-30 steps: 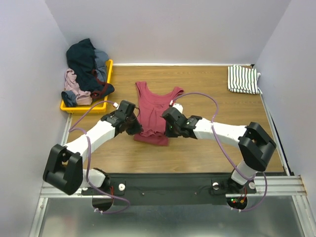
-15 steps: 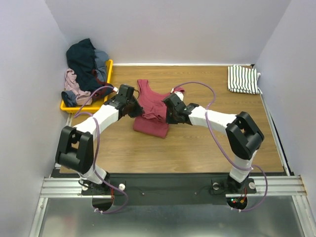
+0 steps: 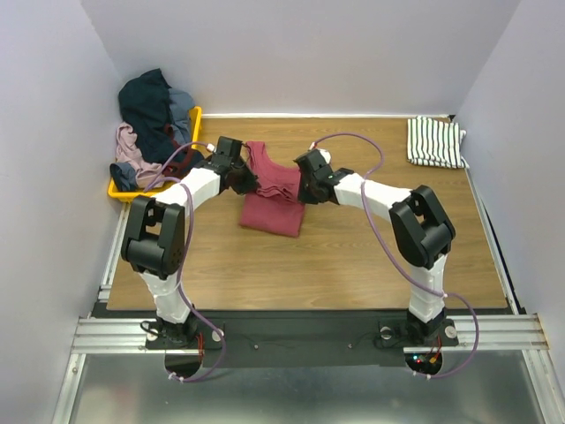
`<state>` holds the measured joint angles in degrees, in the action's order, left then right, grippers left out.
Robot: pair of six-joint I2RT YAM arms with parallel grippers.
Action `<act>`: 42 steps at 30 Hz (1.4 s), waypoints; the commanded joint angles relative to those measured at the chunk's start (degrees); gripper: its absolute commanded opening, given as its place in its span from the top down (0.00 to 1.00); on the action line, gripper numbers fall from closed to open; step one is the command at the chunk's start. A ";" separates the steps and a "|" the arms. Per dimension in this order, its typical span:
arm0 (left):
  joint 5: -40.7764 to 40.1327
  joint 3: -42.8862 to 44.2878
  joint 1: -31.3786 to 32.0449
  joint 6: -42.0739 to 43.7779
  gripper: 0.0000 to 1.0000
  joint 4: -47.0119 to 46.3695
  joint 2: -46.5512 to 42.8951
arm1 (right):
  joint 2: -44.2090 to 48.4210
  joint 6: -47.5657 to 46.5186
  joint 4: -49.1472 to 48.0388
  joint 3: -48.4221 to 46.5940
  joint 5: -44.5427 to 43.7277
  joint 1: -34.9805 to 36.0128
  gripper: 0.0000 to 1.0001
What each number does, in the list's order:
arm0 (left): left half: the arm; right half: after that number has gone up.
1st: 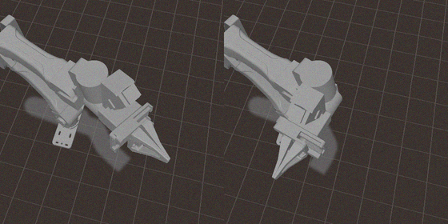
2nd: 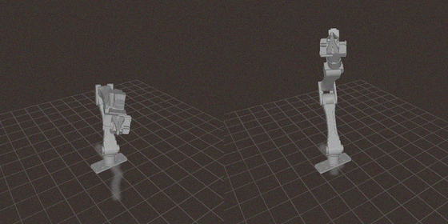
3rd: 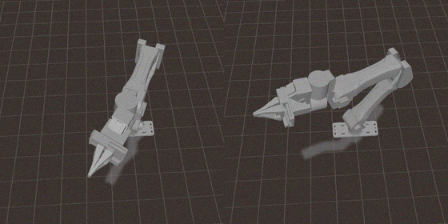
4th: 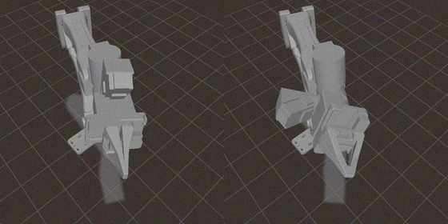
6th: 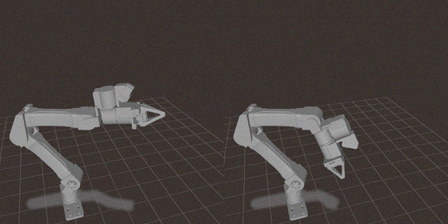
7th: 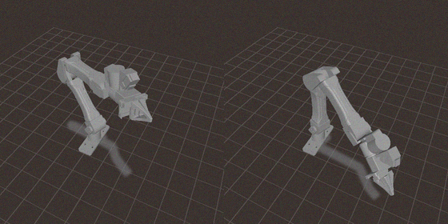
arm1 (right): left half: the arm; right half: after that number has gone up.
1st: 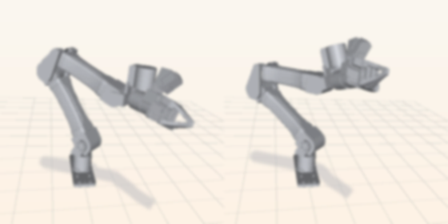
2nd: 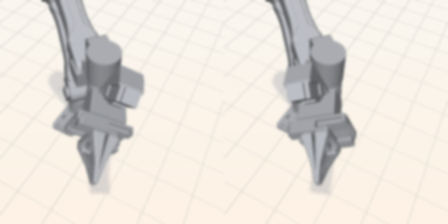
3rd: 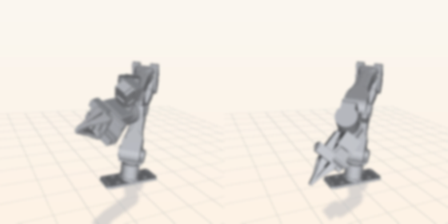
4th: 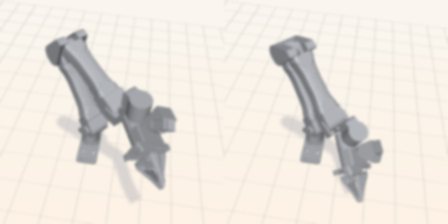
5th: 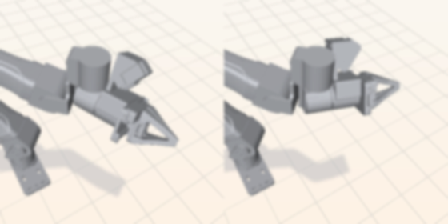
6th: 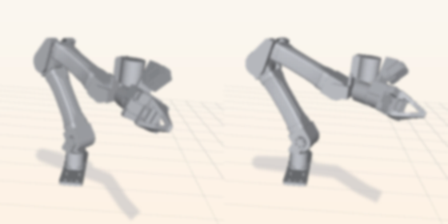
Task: Fold and stack the tank tops
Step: Fold the tank top
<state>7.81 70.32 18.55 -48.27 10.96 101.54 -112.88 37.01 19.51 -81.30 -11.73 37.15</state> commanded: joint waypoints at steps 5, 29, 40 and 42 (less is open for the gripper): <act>2.12 5.61 -1.93 1.51 1.00 -4.28 5.68 | -3.57 -1.42 -2.02 -6.41 0.56 -2.08 0.84; -6.49 -14.83 -4.05 -2.26 0.34 -5.60 -15.31 | 10.12 -0.72 -3.77 7.89 0.12 0.03 0.23; -2.72 -30.42 0.61 -2.27 0.34 -16.05 -17.34 | 10.93 4.64 -9.40 17.40 3.73 4.87 0.26; -3.06 -31.21 0.61 -2.18 0.34 -16.58 -16.90 | 10.66 5.00 -9.66 17.84 3.99 5.04 0.28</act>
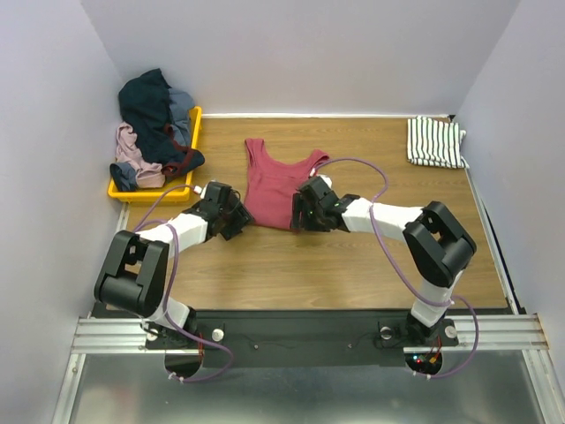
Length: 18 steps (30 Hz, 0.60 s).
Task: Fold and stack the tank tops
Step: Fold the tank top
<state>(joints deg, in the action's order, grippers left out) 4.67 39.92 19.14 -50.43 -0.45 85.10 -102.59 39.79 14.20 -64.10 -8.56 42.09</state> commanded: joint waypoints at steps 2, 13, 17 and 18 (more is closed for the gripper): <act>-0.71 -0.46 0.02 0.07 0.34 -5.26 0.50 | -0.33 2.57 -4.53 0.55 0.91 0.19 0.30; -2.91 1.21 0.02 0.34 0.38 -4.39 1.56 | -2.62 4.42 -5.49 0.64 0.91 0.19 0.37; -4.23 1.65 0.02 -0.19 0.41 -3.77 3.31 | -3.67 4.59 -5.76 0.20 1.52 0.28 0.42; -4.23 1.91 0.02 -0.28 0.42 -3.86 3.75 | -4.02 4.59 -5.76 0.02 1.70 0.28 0.43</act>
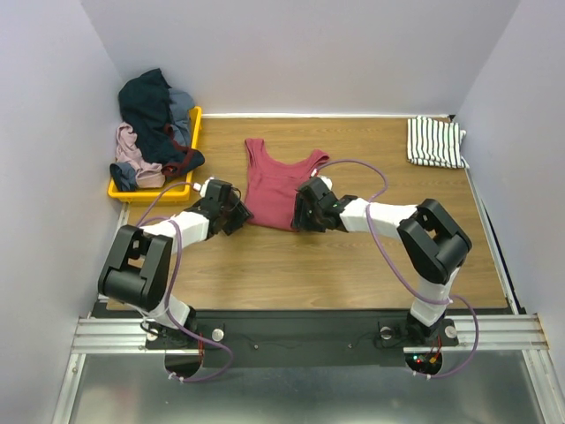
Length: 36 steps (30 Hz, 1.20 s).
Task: Fold and stack the tank tops
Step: Fold the tank top
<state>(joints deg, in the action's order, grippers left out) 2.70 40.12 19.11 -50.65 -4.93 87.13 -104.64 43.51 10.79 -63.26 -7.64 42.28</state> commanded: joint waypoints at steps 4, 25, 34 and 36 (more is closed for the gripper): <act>-4.37 2.60 0.05 0.38 0.47 0.71 3.65 | -3.20 0.70 -2.44 -1.33 1.31 0.17 0.49; 0.29 -4.69 11.99 -6.82 1.00 11.87 -4.86 | 9.44 -5.10 5.38 8.67 4.74 0.87 0.92; 1.69 -10.67 16.39 -11.30 1.00 18.81 -16.27 | 20.70 0.08 11.70 19.66 5.88 7.28 0.92; 2.13 -11.73 17.80 -12.19 1.00 20.65 -18.13 | 23.33 2.45 12.33 22.12 5.88 8.95 0.92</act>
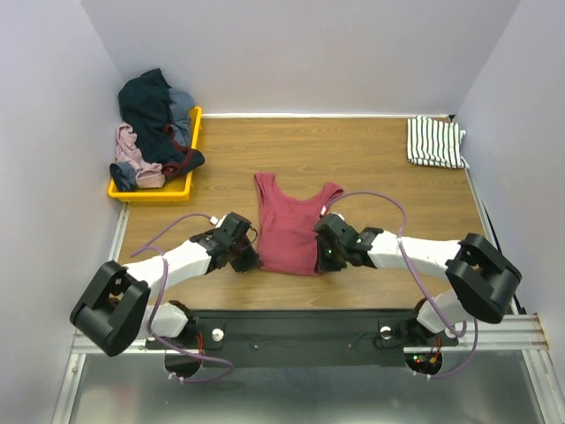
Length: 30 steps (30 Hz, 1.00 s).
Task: Fold and stack the tank tops
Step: Fold the tank top
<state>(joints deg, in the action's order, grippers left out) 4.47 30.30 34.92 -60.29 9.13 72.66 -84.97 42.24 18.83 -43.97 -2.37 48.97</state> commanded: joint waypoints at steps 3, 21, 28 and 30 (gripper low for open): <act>1.33 -3.32 2.70 -3.69 1.00 8.10 -6.74 | 7.08 6.45 4.99 5.02 0.88 3.59 0.89; 1.25 6.08 2.70 5.00 0.63 13.90 -16.15 | 7.11 -0.75 11.14 -11.57 -12.74 -6.41 0.37; 2.46 8.98 2.70 9.74 0.66 10.93 -13.96 | 0.61 -6.38 9.39 -19.04 -15.64 -18.11 0.43; 3.96 9.33 2.96 10.19 0.67 8.90 -12.64 | -1.33 -7.34 8.42 -20.10 -14.16 -21.71 0.43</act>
<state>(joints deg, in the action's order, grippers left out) 6.20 36.95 37.65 -53.71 21.69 58.00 -83.61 38.61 29.02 -60.60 -14.85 31.18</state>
